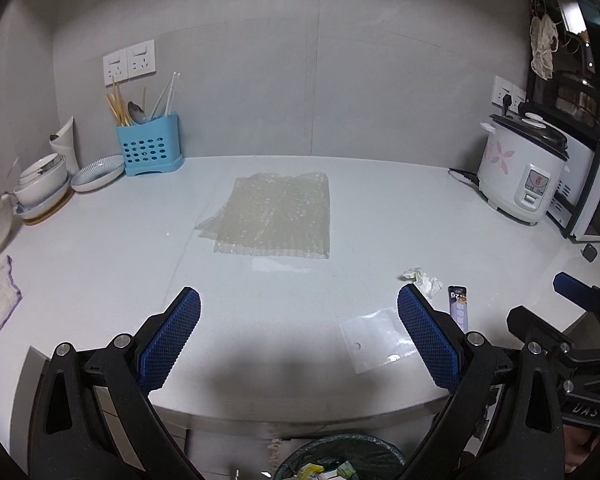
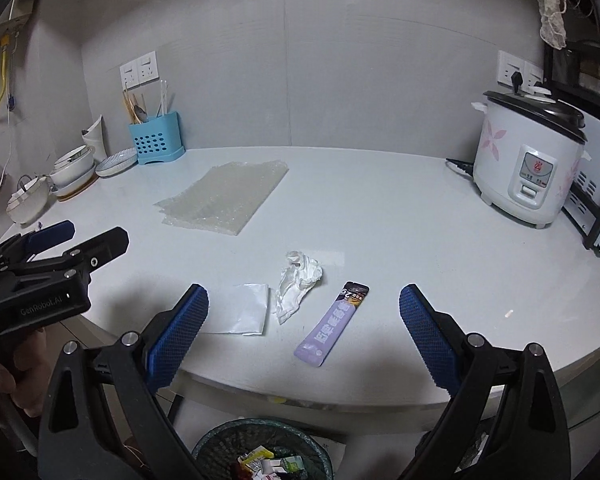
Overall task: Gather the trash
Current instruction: 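Raise both tools back up toward the counter, then grasp the bubble wrap sheet with the left tool while the right tool grasps the white tissue, then carry the bubble wrap and tissue down over the trash basket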
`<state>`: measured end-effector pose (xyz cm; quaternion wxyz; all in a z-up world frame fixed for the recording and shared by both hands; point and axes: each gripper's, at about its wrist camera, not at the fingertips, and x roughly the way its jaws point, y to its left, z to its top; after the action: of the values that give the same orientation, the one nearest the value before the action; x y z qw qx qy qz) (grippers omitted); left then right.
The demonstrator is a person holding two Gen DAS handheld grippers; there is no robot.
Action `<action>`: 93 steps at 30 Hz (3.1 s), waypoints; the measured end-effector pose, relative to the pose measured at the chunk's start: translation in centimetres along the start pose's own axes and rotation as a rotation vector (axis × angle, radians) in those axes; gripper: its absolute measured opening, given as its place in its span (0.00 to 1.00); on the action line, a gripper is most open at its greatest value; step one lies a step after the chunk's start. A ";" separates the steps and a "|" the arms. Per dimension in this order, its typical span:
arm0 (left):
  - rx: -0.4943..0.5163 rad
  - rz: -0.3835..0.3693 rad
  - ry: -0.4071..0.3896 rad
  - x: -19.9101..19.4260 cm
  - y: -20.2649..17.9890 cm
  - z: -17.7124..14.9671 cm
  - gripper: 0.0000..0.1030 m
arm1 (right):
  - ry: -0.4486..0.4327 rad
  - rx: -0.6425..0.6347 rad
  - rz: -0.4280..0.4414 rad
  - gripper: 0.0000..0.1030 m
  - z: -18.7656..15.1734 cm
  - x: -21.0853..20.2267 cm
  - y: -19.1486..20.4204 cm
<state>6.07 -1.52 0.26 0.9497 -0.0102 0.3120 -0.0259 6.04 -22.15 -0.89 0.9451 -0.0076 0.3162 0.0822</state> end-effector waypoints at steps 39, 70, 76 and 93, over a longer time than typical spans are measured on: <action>-0.005 0.130 0.325 24.7 -0.8 5.2 0.78 | 0.364 0.060 0.054 0.41 2.2 17.1 -0.4; -0.031 0.150 0.237 18.4 1.1 5.1 0.10 | 0.189 0.080 0.005 0.13 3.8 11.8 -1.2; -0.042 0.136 0.208 16.1 1.2 4.8 0.10 | 0.130 0.096 -0.005 0.13 3.9 10.1 -1.6; -0.037 0.064 0.112 7.6 -0.1 3.7 0.10 | 0.057 0.071 -0.007 0.13 3.4 4.9 -0.1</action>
<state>14.33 -1.98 -1.24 0.9307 -0.0165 0.3652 0.0097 11.92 -21.31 -1.08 0.9357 0.0224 0.3457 0.0673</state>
